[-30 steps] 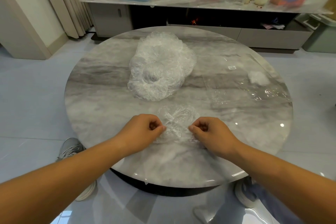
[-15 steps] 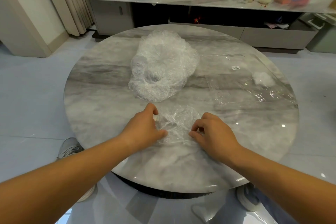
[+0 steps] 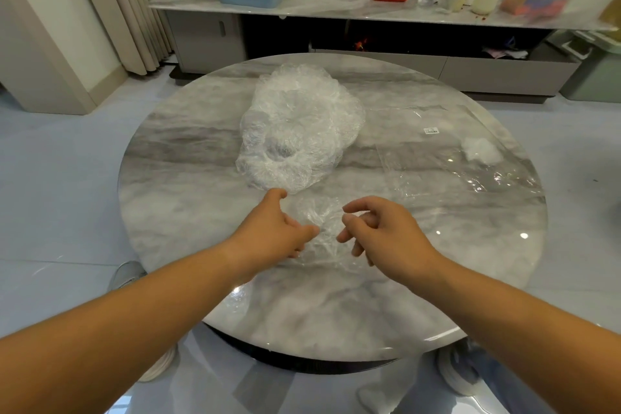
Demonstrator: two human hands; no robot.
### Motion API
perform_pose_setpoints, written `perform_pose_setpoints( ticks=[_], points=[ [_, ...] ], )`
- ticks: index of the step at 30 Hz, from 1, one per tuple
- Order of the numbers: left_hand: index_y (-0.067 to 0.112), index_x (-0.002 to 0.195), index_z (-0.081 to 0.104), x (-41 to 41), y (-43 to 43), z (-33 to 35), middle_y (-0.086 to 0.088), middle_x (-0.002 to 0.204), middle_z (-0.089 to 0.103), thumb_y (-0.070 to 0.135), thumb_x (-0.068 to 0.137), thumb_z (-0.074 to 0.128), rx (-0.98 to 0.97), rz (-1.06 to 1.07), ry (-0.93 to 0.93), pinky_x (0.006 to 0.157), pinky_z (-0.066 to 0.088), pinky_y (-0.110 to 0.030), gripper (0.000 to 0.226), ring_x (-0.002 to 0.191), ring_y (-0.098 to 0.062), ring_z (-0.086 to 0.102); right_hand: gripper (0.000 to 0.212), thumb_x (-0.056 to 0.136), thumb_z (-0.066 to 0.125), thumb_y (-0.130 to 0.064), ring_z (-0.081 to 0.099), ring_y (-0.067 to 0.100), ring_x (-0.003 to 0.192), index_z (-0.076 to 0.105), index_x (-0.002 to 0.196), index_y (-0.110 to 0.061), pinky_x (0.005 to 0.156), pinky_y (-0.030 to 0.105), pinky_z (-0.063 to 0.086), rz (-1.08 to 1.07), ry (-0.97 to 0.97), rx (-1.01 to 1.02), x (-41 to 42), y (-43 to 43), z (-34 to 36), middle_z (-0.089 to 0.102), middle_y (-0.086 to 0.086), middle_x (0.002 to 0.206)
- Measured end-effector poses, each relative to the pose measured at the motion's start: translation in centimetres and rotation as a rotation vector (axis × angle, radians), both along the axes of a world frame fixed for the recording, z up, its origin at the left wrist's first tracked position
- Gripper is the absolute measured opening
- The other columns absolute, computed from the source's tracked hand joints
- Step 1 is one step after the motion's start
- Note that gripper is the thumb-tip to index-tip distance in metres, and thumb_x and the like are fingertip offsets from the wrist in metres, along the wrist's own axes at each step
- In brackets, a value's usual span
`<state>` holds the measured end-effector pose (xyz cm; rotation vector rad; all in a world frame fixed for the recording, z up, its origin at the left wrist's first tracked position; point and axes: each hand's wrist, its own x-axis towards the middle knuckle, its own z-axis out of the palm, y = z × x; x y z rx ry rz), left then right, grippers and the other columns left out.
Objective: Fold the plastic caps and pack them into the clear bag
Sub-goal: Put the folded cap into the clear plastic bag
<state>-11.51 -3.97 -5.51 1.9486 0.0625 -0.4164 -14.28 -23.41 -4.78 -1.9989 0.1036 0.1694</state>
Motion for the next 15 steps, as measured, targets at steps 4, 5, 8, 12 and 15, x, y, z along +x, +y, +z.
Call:
perform_pose_setpoints(
  ticks=[4, 5, 8, 12, 15],
  points=[
    [0.033, 0.157, 0.0, 0.2, -0.7, 0.2, -0.02, 0.107, 0.07, 0.032, 0.09, 0.074, -0.256, 0.063, 0.242, 0.075, 0.063, -0.038, 0.101, 0.088, -0.026, 0.075, 0.051, 0.102, 0.058, -0.029, 0.072, 0.024, 0.072, 0.038, 0.148, -0.018, 0.062, 0.036, 0.06, -0.104, 0.278, 0.253, 0.4, -0.1, -0.2, 0.075, 0.015, 0.097],
    [0.035, 0.158, 0.0, 0.4, -0.5, 0.2, -0.021, 0.108, 0.069, 0.036, 0.091, 0.072, -0.3, 0.073, 0.285, 0.076, 0.062, -0.041, 0.099, 0.09, -0.028, 0.075, 0.057, 0.103, 0.058, -0.029, 0.072, 0.026, 0.073, 0.031, 0.153, -0.022, 0.063, 0.037, 0.06, -0.135, 0.311, 0.309, 0.6, -0.3, -0.4, 0.074, 0.018, 0.098],
    [0.031, 0.148, 0.036, 1.0, 0.1, 0.2, -0.023, 0.113, 0.068, 0.049, 0.092, 0.065, -0.387, 0.046, 0.401, 0.084, 0.06, -0.051, 0.066, 0.094, -0.034, 0.074, 0.065, 0.103, 0.056, -0.034, 0.073, 0.03, 0.075, 0.02, 0.158, -0.034, 0.059, 0.037, 0.058, -0.192, 0.366, 0.466, 1.2, -1.0, -0.6, 0.074, 0.023, 0.101],
    [0.01, 0.111, 0.059, 1.5, 0.7, -0.1, -0.028, 0.116, 0.068, 0.057, 0.093, 0.059, -0.417, 0.046, 0.464, 0.091, 0.056, -0.058, 0.051, 0.1, -0.039, 0.072, 0.057, 0.104, 0.053, -0.039, 0.073, 0.03, 0.074, 0.027, 0.154, -0.033, 0.053, 0.032, 0.056, -0.204, 0.377, 0.579, 1.9, -1.7, -0.3, 0.074, 0.025, 0.105],
    [0.008, 0.098, 0.058, 1.6, 1.0, -0.4, -0.025, 0.109, 0.072, 0.058, 0.092, 0.058, -0.437, 0.064, 0.467, 0.09, 0.057, -0.054, 0.051, 0.099, -0.038, 0.073, 0.051, 0.103, 0.053, -0.043, 0.072, 0.028, 0.071, 0.036, 0.148, -0.025, 0.05, 0.031, 0.055, -0.179, 0.399, 0.569, 2.2, -2.1, -0.3, 0.075, 0.024, 0.103]
  ],
)
